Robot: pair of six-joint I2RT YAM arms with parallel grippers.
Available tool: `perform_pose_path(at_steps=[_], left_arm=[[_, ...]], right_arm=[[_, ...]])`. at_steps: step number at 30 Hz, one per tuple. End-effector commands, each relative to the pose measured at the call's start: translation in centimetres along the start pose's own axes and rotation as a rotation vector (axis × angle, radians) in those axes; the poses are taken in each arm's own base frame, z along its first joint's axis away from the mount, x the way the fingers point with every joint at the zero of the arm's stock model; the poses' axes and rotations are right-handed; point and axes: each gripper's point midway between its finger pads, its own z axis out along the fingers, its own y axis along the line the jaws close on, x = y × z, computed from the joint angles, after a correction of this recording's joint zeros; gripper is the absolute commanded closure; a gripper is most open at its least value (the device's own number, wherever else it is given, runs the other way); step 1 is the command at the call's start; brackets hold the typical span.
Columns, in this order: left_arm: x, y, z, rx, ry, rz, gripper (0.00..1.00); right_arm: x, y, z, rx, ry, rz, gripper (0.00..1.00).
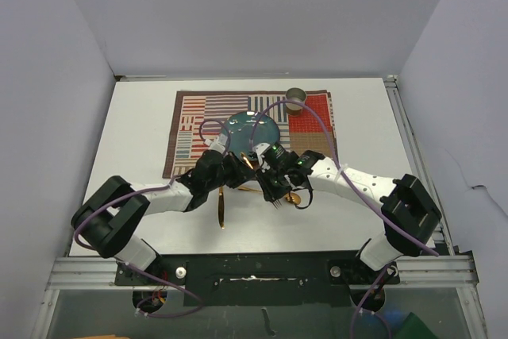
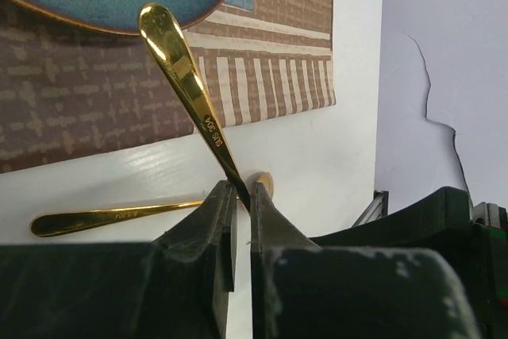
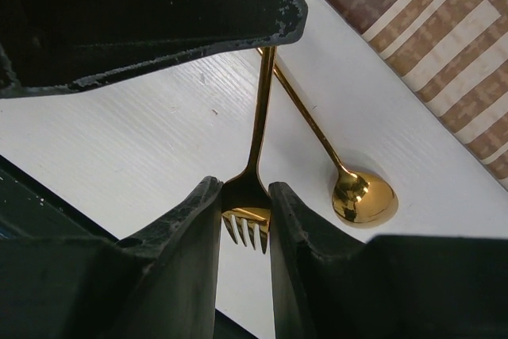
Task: Set the dinner table for one person
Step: Pick up the fork at the center of the board, then place the fork on the napkin.
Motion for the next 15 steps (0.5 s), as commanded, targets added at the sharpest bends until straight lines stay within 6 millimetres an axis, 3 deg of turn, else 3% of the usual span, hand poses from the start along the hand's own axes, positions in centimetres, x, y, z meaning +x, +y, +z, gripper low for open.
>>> perform_pose_path(at_steps=[1,9,15], left_arm=[[-1.9,-2.8,-0.8,0.061,-0.064,0.061,1.0],[-8.6,-3.9,-5.0,0.02,-0.253,0.093,1.0],[-12.4,-3.8,-8.0,-0.025,-0.361,0.119,1.0]], right_arm=[[-1.3,0.3,-0.9,-0.025,-0.066,-0.012,0.95],[-0.8,0.3,-0.7,-0.027,-0.056,-0.012,0.89],[-0.2,0.2,0.0,-0.032,-0.038,-0.013,0.88]])
